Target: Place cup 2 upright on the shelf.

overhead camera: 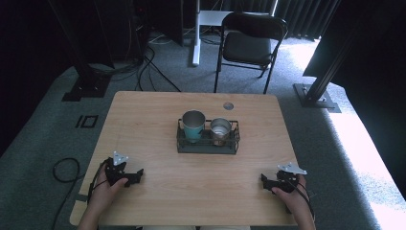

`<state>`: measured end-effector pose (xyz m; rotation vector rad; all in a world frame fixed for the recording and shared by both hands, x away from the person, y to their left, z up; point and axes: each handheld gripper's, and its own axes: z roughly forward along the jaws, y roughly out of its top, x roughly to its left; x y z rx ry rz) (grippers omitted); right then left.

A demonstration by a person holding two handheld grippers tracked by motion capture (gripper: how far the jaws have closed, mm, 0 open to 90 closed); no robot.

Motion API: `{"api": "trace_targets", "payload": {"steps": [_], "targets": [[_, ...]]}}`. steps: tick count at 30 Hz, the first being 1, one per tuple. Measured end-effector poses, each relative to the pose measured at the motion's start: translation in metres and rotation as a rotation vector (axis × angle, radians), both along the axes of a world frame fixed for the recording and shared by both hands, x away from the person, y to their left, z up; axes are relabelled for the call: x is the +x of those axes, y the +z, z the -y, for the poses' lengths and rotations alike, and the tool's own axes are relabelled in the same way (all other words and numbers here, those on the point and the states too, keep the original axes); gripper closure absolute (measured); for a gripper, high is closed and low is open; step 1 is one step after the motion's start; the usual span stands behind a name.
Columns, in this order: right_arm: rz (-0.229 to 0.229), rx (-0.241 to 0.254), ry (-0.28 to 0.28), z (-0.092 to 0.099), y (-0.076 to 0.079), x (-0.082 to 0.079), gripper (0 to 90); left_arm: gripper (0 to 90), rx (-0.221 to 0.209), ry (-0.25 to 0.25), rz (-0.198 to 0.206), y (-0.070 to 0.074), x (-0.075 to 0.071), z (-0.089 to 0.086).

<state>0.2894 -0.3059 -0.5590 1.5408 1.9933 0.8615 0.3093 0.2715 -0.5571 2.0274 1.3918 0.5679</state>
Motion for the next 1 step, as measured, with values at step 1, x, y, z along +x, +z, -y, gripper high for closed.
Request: {"api": "trace_targets", "payload": {"steps": [1], "targets": [[0.000, 0.000, 0.000, 0.0000, 0.0000, 0.0000, 11.1, 2.5, 0.000, 0.000, 0.000, 0.0000, 0.0000, 0.0000]]}}
